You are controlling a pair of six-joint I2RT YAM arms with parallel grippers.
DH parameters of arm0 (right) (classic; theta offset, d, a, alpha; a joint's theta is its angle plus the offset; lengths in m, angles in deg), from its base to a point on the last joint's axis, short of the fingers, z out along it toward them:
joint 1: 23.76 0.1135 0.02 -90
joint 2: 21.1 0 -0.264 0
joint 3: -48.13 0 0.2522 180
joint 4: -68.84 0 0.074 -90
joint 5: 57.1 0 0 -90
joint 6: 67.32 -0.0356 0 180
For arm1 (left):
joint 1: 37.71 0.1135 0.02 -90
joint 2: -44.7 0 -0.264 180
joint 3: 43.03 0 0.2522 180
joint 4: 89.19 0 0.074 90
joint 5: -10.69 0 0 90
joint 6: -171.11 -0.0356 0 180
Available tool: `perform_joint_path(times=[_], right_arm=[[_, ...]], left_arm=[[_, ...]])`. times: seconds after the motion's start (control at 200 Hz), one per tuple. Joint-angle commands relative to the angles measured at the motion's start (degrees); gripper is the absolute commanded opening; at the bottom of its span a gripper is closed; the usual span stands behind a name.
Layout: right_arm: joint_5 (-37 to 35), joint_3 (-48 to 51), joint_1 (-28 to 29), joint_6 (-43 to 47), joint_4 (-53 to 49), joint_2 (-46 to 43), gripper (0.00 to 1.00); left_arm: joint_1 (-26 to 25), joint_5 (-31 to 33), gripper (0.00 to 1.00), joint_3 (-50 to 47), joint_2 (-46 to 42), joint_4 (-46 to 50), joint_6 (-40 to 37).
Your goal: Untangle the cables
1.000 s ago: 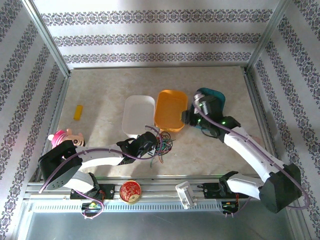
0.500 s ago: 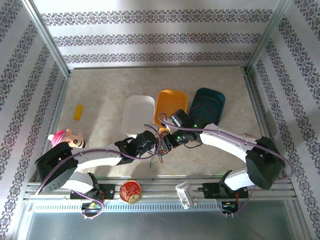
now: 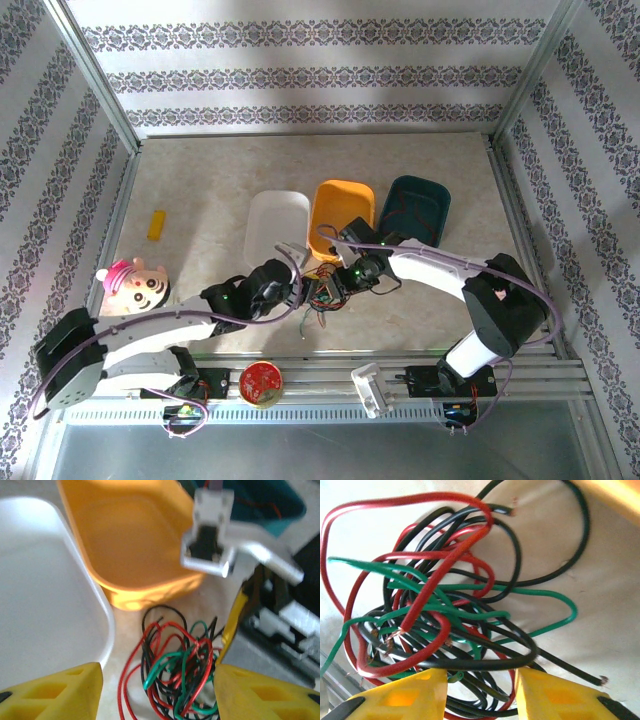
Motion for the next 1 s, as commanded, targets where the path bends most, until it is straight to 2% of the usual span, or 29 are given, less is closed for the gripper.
perform_joint_path(times=[0.0,0.14,0.235,0.42,0.495,0.755,0.889,0.994], right_arm=[[1.98,1.37,-2.17,-2.02,0.37,-1.96,0.4],[5.71,3.21,-5.21,-3.57,1.91,-5.58,0.41],[6.8,4.29,-7.68,-5.26,2.43,-7.79,0.41],[9.23,6.34,-11.62,-7.89,3.72,-10.47,0.41],[9.35,6.78,-12.37,-8.29,3.77,-10.99,0.4],[9.44,6.7,-12.84,-7.12,3.03,-11.47,0.4],[9.59,6.18,-12.88,-6.74,2.67,-11.26,0.39],[10.13,5.53,-12.43,-6.44,2.69,-10.8,0.39]], left_arm=[[-0.7,-4.67,0.59,3.83,4.84,4.71,-4.47],[-0.74,-3.47,0.57,6.35,10.72,2.29,-6.7],[-0.7,-2.1,0.48,8.26,13.72,0.9,-7.74],[-0.7,-4.79,0.49,11.74,18.25,0.31,-9.78],[-0.7,-5.53,0.46,12.82,19.47,1.54,-10.18],[-0.71,-7.09,0.41,12.19,18.42,5.38,-9.87],[-0.7,-7.7,0.33,11.1,17.44,5.71,-9.35],[-0.7,-7.49,0.31,11.02,18.46,5.61,-8.85]])
